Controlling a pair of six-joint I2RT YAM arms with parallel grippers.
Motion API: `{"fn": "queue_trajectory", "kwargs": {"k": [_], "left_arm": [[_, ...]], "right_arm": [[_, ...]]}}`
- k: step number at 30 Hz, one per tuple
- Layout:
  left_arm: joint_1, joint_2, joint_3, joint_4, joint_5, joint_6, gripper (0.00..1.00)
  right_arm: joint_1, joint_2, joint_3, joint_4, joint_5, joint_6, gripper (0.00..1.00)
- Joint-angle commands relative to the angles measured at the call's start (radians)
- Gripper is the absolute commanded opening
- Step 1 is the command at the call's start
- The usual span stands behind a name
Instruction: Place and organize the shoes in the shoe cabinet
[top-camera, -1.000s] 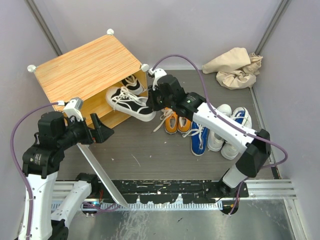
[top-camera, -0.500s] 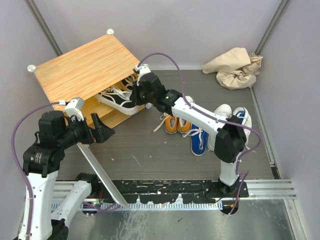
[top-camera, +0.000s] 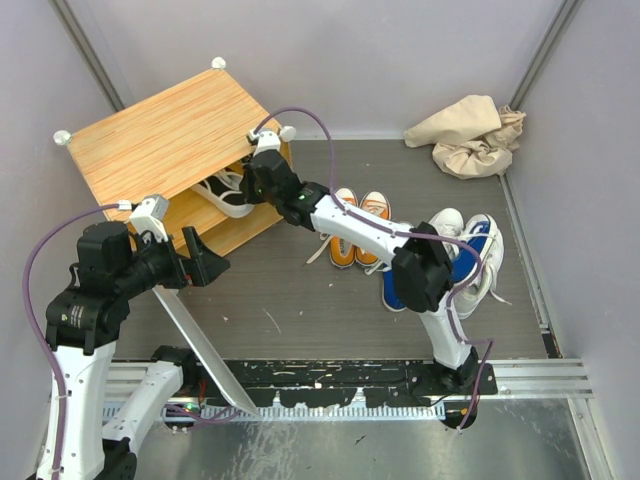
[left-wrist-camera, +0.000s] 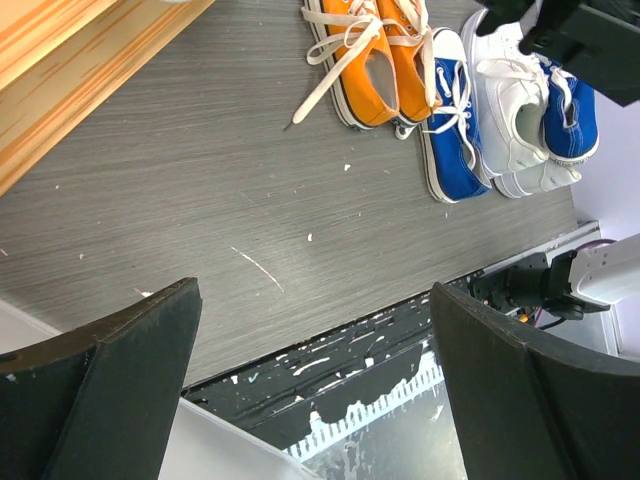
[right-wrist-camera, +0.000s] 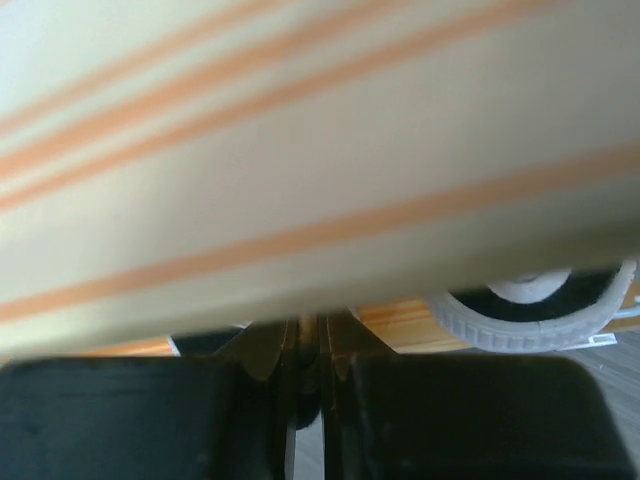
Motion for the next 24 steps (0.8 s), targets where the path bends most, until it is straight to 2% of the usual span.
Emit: {"fn": "queue_trajectory", "kwargs": {"k": [1,12,16,21,24], "left_arm": [[-0.002,-0.01,0.011,0.041,0.032,0.009,0.98],[-0.002,-0.007,-0.005,0.044,0.031,0.02,0.98],[-0.002,-0.006,-0.003,0.042,0.031,0.02,0.98],[-0.002,-0.008,0.002,0.034,0.031,0.02,0.98],[-0.002,-0.008,0.004,0.029,0.028,0.019,0.98]], "right_arm": [[-0.001,0.025,0.123,0.154,0.086,0.04,0.01],[0.018,0.058,0.154,0.159,0.254,0.043,0.04],[0.02,0.059,0.142,0.152,0.262,0.043,0.26],[0.029,0.021,0.071,0.228,0.227,0.012,0.49],[0.036,-0.017,0.01,0.306,0.187,-0.015,0.57]]}}
